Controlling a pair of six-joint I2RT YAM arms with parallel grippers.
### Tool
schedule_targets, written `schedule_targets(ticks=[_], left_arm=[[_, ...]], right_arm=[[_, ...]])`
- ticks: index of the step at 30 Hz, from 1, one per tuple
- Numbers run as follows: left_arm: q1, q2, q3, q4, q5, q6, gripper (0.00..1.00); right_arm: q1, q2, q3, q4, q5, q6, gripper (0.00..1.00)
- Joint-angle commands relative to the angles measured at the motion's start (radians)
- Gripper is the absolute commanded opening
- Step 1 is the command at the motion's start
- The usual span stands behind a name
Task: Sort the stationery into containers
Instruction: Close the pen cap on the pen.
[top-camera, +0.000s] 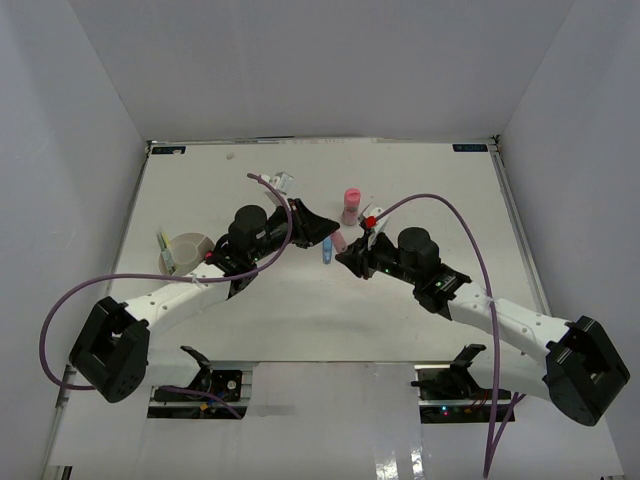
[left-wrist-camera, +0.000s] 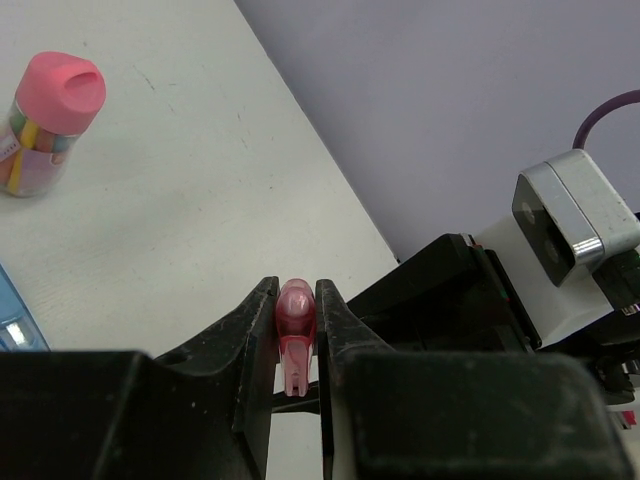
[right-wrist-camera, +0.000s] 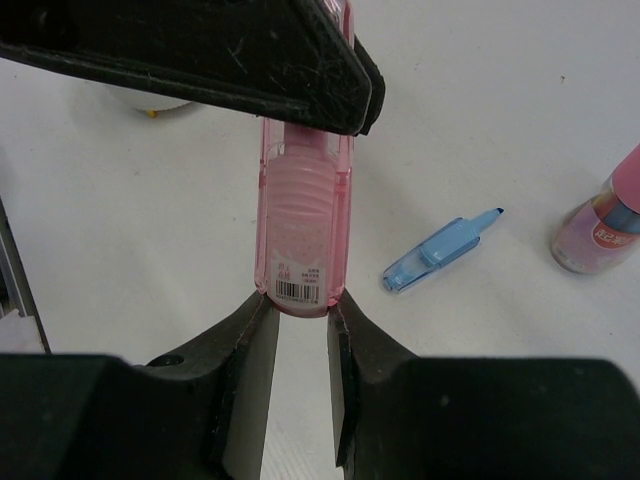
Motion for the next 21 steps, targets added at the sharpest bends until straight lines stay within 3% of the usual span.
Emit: schedule_targets(ticks=[1,10,21], left_arm=[[-0.113,0.05,-0.058,-0.177,0.241,-0.025,0.0],[-0.113,0.004,0.034,-0.295,0.145,0.044,0.0],[-0.111,0.008,0.07,-0.294,0.1,0.055,0.0]], right_arm=[[0.008,-0.022,0.181,0.406,-0.002,-0.017,0.08],[0.008,-0.026,0.104,0.4,-0.045,0.001,0.09],[0.008,-0.041,0.018,0.387,-0.056,0.014,0.36]])
